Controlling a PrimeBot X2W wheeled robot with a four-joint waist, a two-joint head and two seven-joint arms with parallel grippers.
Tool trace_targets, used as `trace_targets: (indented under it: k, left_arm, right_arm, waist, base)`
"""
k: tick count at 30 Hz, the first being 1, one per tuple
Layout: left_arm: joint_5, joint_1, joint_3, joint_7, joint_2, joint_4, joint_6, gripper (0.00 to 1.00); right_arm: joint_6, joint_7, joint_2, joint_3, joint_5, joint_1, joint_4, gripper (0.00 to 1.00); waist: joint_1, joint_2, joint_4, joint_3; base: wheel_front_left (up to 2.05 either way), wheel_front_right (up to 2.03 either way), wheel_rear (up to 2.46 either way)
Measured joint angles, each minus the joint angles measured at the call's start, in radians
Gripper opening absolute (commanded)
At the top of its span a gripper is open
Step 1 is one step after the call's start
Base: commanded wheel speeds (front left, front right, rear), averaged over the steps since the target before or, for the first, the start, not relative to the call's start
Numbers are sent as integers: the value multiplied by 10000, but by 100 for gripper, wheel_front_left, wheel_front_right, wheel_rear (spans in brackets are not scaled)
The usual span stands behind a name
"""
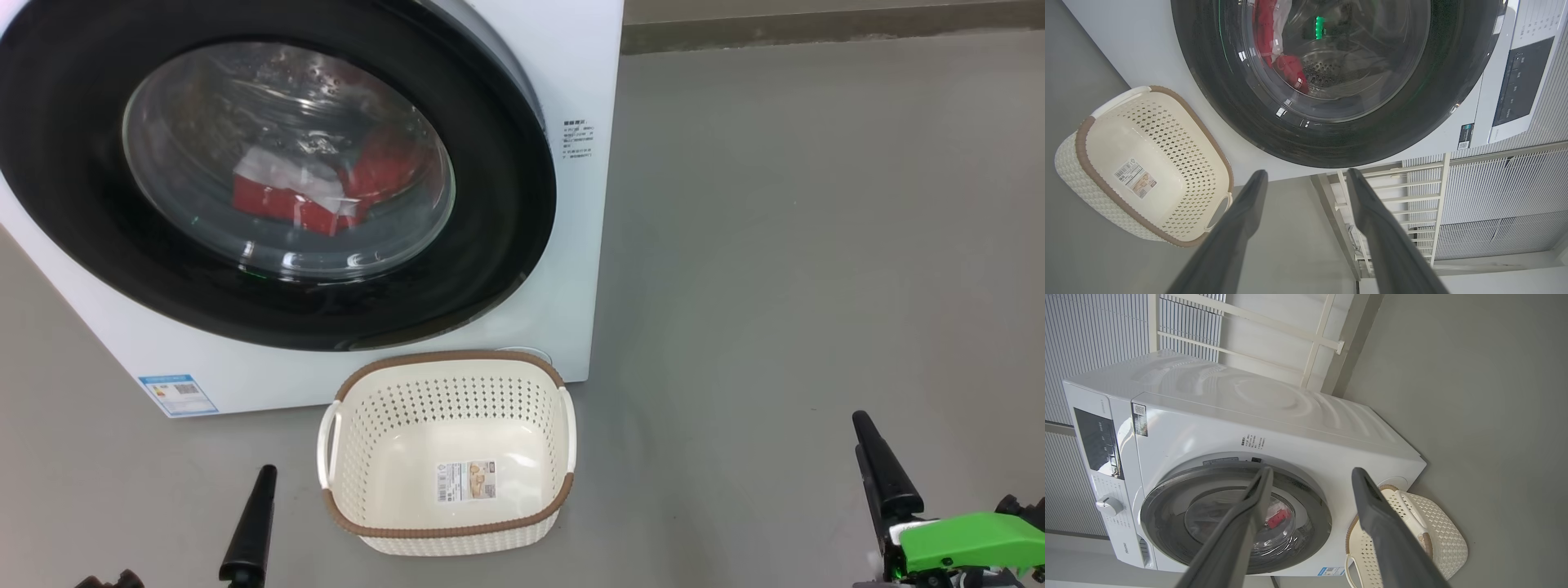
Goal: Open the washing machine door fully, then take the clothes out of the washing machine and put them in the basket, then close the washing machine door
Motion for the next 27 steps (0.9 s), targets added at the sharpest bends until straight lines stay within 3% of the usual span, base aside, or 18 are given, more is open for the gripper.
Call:
trace_targets:
  k: [14, 27]
  left_arm:
    - [2518, 93, -140, -433, 2, -368, 176, 100]
    - [4086, 268, -502, -794, 140, -573, 454, 100]
  right_arm:
    - [0, -397, -178, 305, -1981, 109, 19, 100]
    - [0, -771, -291, 389, -3712, 280, 36, 100]
  waist:
    - [0, 0, 11, 33]
    - [-1, 0, 10, 76]
  base:
    - [0, 0, 0]
    - [0, 0, 0]
